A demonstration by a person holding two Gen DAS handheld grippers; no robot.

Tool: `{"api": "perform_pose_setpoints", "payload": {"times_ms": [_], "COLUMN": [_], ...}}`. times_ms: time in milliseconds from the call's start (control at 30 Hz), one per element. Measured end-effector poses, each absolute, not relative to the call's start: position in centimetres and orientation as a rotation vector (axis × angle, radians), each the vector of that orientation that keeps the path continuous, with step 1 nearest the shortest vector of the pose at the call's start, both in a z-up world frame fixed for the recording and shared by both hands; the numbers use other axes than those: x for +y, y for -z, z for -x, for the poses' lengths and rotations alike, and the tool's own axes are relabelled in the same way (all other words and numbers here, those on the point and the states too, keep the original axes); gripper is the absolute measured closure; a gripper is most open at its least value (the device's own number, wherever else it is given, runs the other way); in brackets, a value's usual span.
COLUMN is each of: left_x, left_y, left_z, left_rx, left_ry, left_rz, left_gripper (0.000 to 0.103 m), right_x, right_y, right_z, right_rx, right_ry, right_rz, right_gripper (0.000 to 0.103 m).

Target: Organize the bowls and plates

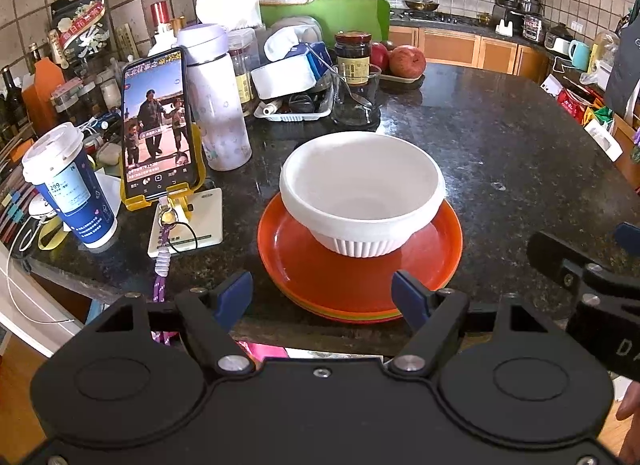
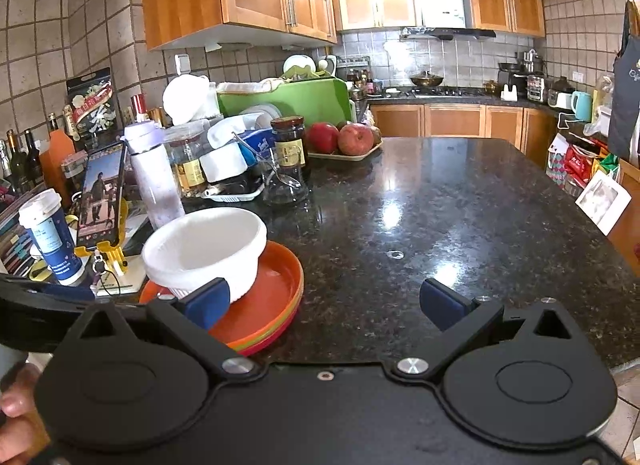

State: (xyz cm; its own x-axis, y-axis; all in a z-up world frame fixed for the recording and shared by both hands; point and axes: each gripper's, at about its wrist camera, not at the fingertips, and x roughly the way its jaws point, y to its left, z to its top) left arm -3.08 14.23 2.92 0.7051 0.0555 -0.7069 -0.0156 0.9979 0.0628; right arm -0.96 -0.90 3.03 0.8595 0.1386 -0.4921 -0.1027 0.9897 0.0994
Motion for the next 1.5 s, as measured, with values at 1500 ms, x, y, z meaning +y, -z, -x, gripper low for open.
{"api": "perform_pose_setpoints", "payload": {"times_ms": [1500], "left_x": [14.2], "left_y": [-2.5], "left_z": [2.3], "left_rx": [0.798], "left_ry": [-0.041], "left_rz": [-0.045], "left_gripper": [0.025], "right_x": [-0.5], "right_y": [-2.8], "right_z": [-0.4], "right_rx": [0.557], "right_ry": [-0.126], "right_rz": [-0.049], "right_gripper": [0.000]}}
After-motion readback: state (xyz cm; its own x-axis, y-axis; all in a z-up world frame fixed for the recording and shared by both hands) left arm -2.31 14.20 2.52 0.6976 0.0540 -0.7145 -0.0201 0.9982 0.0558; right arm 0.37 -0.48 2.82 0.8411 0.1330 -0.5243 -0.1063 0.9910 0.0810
